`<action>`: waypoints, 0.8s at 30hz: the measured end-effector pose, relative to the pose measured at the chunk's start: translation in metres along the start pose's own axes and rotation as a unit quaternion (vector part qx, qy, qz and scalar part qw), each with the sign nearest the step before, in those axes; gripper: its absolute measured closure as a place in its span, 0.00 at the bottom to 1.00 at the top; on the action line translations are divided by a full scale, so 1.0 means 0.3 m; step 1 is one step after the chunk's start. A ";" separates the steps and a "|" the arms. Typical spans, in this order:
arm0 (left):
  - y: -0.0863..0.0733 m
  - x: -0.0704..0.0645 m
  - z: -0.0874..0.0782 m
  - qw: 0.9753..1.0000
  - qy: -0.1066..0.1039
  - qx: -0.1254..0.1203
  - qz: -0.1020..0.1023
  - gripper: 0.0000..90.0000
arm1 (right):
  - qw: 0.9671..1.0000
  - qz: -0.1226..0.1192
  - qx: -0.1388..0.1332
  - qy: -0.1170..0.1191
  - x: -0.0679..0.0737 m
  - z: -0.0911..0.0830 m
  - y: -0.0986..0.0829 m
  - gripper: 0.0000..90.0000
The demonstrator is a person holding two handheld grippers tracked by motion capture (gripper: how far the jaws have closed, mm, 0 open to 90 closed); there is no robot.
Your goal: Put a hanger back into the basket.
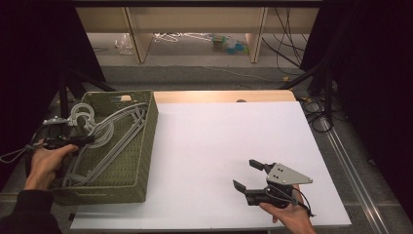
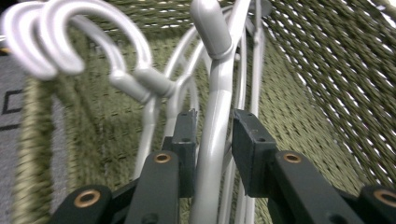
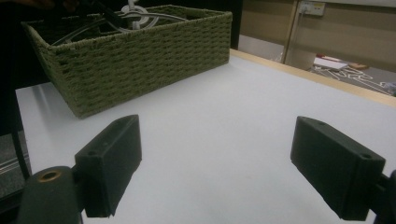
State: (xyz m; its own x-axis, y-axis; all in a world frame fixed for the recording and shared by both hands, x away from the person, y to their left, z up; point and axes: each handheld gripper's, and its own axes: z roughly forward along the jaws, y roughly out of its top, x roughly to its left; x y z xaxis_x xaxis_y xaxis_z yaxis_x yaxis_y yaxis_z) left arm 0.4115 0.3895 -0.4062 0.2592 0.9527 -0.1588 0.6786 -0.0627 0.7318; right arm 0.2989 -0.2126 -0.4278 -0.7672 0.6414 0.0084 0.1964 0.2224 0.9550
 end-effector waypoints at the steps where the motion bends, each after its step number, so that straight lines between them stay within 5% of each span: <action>1: -0.002 0.002 0.000 1.000 -0.003 -0.001 0.001 0.79 | 1.000 0.000 0.000 0.001 0.000 0.000 0.000 0.19; 4: -0.001 0.001 0.000 1.000 0.004 -0.007 -0.010 0.80 | 1.000 -0.001 0.000 0.001 0.001 0.001 0.000 0.19; 7: 0.000 0.001 -0.002 0.999 0.048 0.003 0.002 0.83 | 1.000 -0.001 0.000 0.001 0.001 0.001 0.000 0.19; 8: -0.001 0.009 -0.007 0.998 0.057 0.020 0.025 0.83 | 1.000 -0.003 -0.001 0.001 0.001 0.001 0.000 0.19; 13: -0.003 0.008 -0.001 0.998 0.058 0.024 0.020 0.85 | 1.000 0.014 -0.002 0.010 0.005 0.004 -0.002 0.19; 20: -0.010 0.018 0.026 0.996 0.084 0.031 0.010 0.84 | 1.000 -0.001 0.000 0.001 0.001 0.000 0.001 0.19; 24: -0.006 0.016 0.006 0.996 0.083 0.021 -0.004 0.72 | 1.000 0.005 0.005 0.005 0.000 -0.002 0.000 0.19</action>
State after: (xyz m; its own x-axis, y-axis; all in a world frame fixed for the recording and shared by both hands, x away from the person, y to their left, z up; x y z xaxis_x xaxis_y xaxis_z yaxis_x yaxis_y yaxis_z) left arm 0.4126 0.3937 -0.4094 0.1380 0.9892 -0.0497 0.7094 -0.0637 0.7019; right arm 0.2985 -0.2129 -0.4276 -0.7705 0.6371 0.0210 0.2099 0.2224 0.9521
